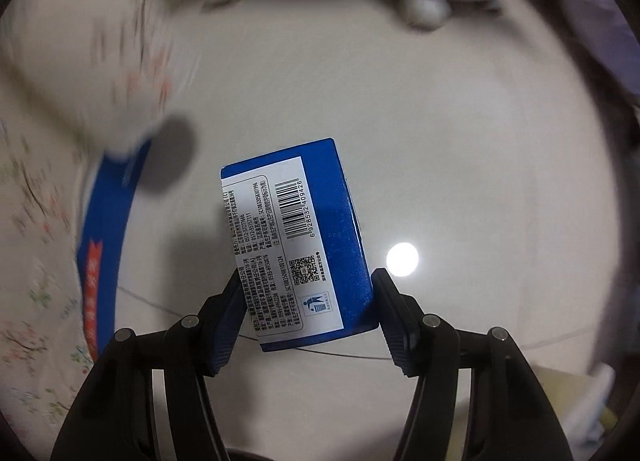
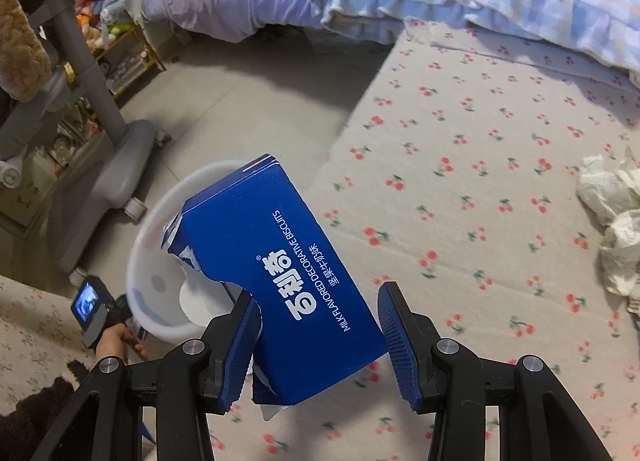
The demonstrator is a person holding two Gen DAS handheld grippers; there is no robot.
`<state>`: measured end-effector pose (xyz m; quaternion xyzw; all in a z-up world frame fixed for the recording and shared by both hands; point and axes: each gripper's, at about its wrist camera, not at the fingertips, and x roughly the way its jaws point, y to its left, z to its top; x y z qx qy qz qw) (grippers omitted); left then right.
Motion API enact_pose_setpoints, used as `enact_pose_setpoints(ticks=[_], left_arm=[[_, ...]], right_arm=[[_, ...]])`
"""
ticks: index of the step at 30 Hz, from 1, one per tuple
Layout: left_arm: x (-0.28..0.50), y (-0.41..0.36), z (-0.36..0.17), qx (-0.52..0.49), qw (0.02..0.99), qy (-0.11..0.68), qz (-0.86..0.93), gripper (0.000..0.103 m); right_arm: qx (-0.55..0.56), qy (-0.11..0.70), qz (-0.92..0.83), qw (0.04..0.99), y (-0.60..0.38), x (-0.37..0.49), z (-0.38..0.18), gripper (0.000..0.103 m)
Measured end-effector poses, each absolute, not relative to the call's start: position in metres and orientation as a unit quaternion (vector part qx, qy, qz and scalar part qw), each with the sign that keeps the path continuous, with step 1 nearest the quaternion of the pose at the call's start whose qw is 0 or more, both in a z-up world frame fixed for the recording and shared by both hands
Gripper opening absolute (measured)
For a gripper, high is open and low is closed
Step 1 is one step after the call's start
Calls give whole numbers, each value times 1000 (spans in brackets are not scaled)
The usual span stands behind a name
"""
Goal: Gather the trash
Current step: 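Drop the blue-white box into the bin with the left tool while the right tool releases the biscuit box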
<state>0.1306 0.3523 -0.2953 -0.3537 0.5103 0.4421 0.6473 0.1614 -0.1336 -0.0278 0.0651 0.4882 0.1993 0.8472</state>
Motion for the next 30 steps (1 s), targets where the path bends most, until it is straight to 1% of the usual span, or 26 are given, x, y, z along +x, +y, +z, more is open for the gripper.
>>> enact_pose_setpoints(ticks=[4,6,8,11,12,13,14,15,16,17,19,21,25,30], left_arm=[[154,337,-232,-328,702,487,402,64],[156,325,-204,-317,725,479,381,64],[143,315,-173,-307,744,474,358,64],[150,296,-128,-297,764,473,323,64],[148,303,-126,-297,768,473,314,64],[149,296,-113,-298,772,473,301,64],[156,293,-104,-299,776,475,288,64],[159,282,-92,-299,779,481,270,64],[166,271,-88,-298,780,487,256,64],[167,263,-85,-297,783,492,238,64],[169,241,-74,-288,789,505,200,64],[171,225,-74,-279,794,512,172,64],[172,184,-57,-233,804,535,113,64],[175,147,-44,-192,810,549,71,64]], right_arm=[[70,475,212,851,-118,165,-23,52],[68,469,215,854,-110,166,-22,52],[69,464,218,856,-103,169,-23,52],[84,456,221,858,-93,175,-25,53],[90,452,223,859,-91,176,-25,53],[101,444,226,861,-89,179,-26,54],[111,439,232,861,-89,180,-26,63],[128,436,240,858,-90,183,-27,69],[135,434,239,858,-90,183,-27,78],[148,430,235,859,-93,183,-28,79],[160,427,237,858,-97,183,-28,79],[170,427,224,860,-105,180,-26,79],[198,420,208,861,-127,170,-18,79],[201,410,187,870,-158,158,-4,79]])
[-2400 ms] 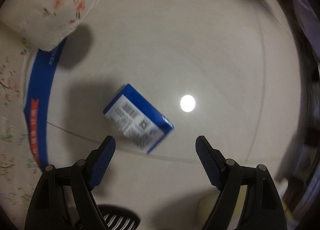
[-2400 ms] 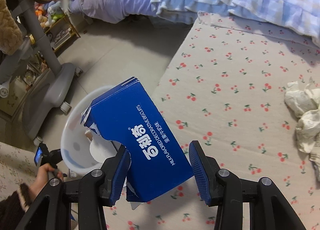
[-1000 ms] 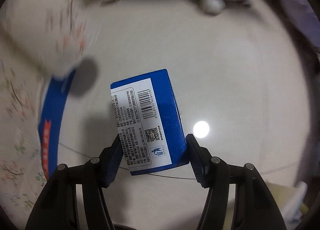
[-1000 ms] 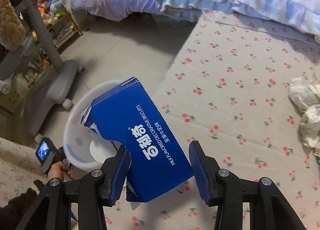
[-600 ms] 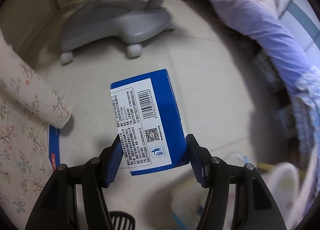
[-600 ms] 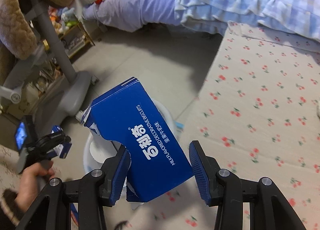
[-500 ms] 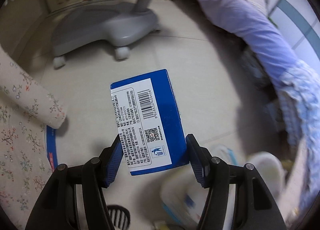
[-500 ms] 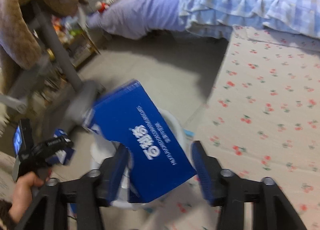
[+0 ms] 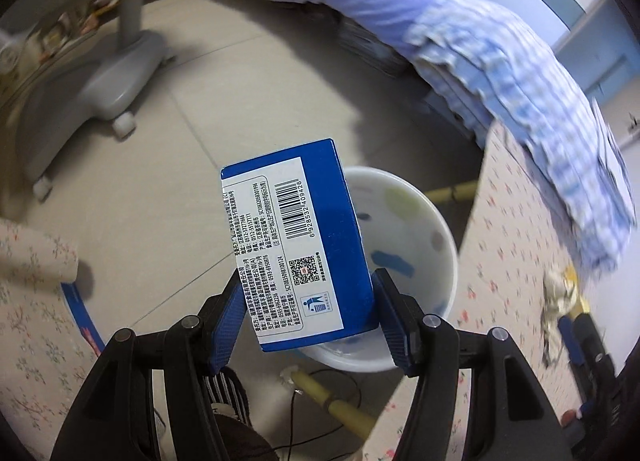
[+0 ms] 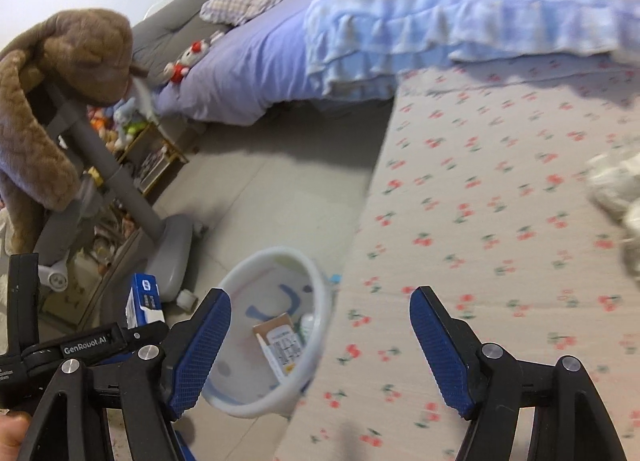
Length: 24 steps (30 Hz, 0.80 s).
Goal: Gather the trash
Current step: 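Drop the blue-white box into the bin with the left tool while the right tool releases the biscuit box, then move both tools back over the trash on the table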
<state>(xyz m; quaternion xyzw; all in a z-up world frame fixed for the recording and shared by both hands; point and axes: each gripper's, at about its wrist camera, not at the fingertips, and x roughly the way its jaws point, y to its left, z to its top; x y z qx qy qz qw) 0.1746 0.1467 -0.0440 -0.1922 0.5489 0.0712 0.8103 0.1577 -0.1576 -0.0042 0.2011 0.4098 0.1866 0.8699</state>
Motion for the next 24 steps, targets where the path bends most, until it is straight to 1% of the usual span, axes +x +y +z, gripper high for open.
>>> enact_pose_setpoints(ticks=[2,5,7,10,15,24], left_arm=[[177,138,-44,-184,814,548,51,65],[182,124,-38,-155,836,526,19,67],[182,118,-36,-129,843,520,48,85],[177,113,-33,-133,844,517,50,86],[166,95,-25,-110,849,515,50,88],[147,42,-9,-97,861,499,19,90]], right_arm=[[200,403,179,875,-170,151,4,79],[192,393,169,883,-186,142,13,79],[184,386,165,889,-196,136,20,79],[172,377,158,896,-210,126,29,79],[159,366,139,906,-241,111,40,79],[159,357,91,916,-308,90,53,81]])
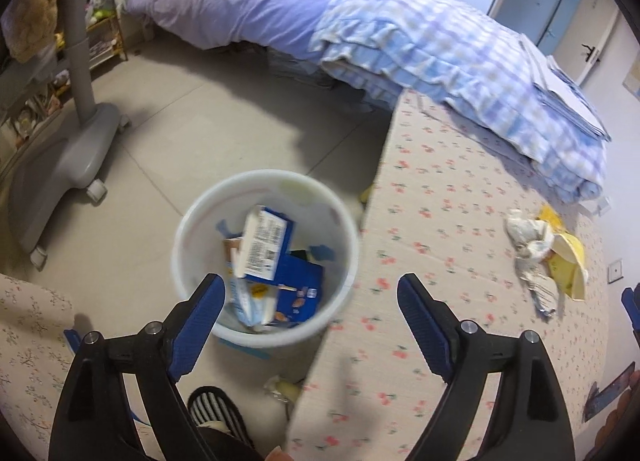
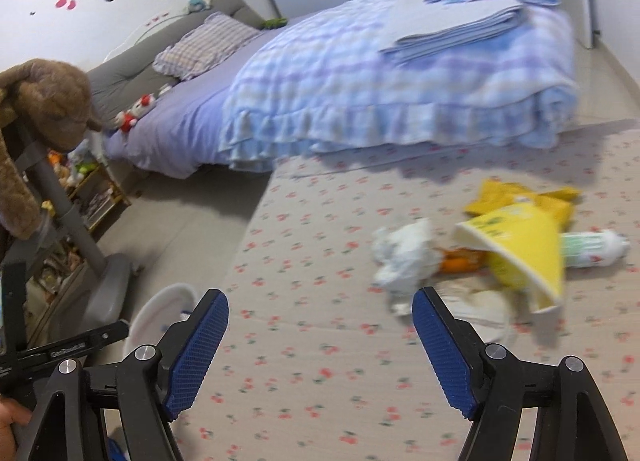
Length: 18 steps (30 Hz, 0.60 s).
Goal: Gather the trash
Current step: 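Move both tools back over the trash on the table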
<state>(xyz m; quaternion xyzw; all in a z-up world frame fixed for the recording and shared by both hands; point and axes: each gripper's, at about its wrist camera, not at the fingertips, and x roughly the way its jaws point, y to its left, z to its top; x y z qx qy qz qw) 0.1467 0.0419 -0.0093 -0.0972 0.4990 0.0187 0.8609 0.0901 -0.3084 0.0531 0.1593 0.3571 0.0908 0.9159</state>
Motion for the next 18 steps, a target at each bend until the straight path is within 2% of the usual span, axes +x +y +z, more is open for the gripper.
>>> enact_pose_setpoints(ticks=[9,18], left_arm=[[146,-16,6,-106,872,477,-35,98],[170,-77,-12,-118,863,490,-43,98]], right_arm=[[169,357,16,919,-383,78,52,86],[218,390,-59,893,-442,96,19,86]])
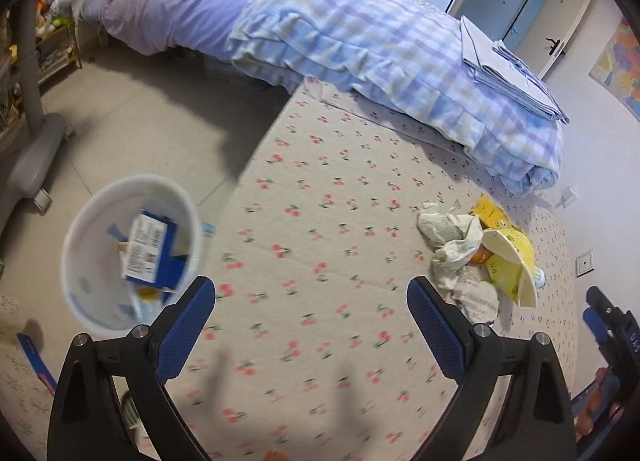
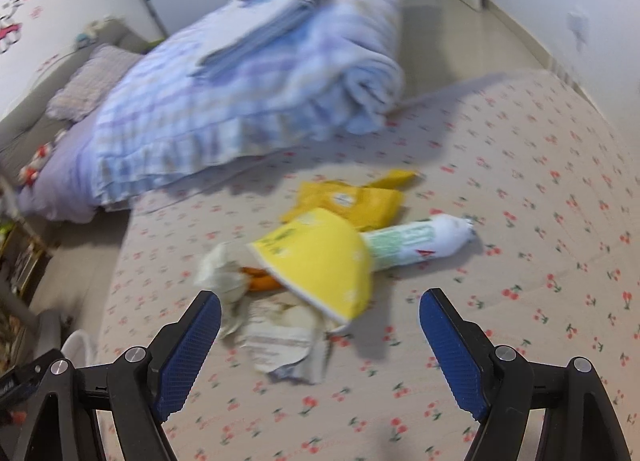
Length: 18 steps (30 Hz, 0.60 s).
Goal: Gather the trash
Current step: 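Move both tools back over the trash on the table, then grasp the crumpled white paper with the left tool while the right tool grasps the yellow paper cup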
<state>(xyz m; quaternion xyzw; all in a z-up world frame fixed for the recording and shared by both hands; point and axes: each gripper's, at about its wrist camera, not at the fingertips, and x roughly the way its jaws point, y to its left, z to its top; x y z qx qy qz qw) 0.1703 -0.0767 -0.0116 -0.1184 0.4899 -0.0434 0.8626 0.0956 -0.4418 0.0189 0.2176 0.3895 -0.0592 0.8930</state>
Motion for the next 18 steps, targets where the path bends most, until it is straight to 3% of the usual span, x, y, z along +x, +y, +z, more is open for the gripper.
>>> enact_pose_setpoints(ticks=[9,18], left_arm=[[196,-131,-38,-117,859,495,-54,98],[221,-181,-61,-89,859,497,-89,98]], right_arm=[[271,426,-74,860,-456,126,-18,86],[233,470,-53,850,-436,155,-49,83]])
